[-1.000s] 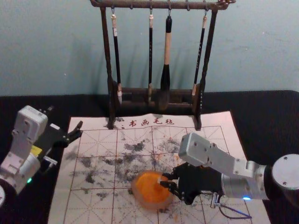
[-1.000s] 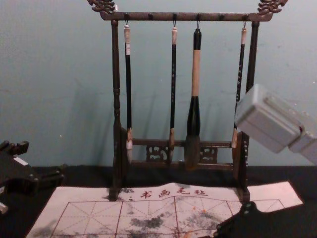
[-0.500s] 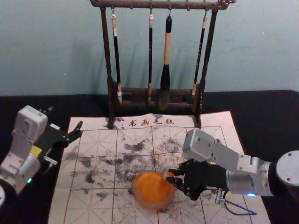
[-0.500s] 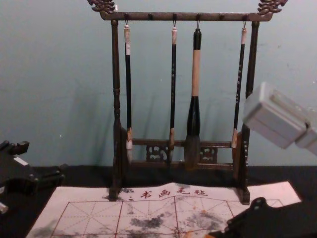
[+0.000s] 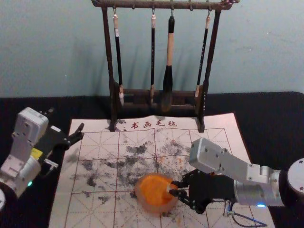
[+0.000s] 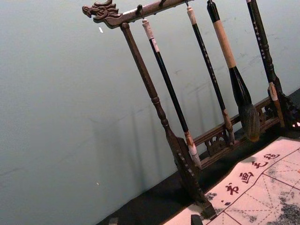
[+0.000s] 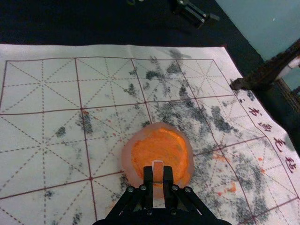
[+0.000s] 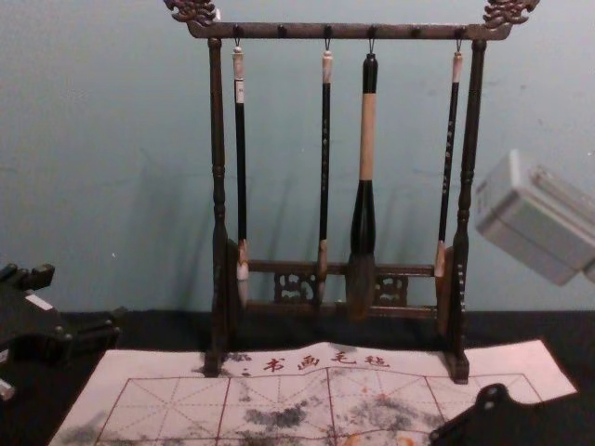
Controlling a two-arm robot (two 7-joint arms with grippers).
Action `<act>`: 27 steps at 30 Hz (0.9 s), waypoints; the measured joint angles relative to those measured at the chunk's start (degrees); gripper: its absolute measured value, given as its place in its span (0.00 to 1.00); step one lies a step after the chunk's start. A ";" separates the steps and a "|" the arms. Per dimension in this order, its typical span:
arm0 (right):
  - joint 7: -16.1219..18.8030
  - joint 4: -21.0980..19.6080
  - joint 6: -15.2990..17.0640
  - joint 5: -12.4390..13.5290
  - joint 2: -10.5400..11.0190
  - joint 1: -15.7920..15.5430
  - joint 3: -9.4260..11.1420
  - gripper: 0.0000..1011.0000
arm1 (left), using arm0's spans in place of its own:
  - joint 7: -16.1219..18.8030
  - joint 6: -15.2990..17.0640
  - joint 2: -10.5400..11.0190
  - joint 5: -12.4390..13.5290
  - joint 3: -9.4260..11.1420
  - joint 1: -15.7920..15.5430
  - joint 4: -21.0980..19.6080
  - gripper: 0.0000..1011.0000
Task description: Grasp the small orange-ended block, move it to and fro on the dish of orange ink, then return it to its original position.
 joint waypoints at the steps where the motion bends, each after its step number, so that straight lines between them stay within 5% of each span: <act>1: 0.06 -0.07 0.01 0.06 0.00 0.01 -0.06 0.08 | 0.00 0.00 0.00 0.00 0.00 0.00 0.00 0.99; 27: -1.36 3.68 0.94 -2.10 -3.69 3.20 -2.12 0.08 | 0.00 0.00 0.00 0.00 0.00 0.00 0.00 0.99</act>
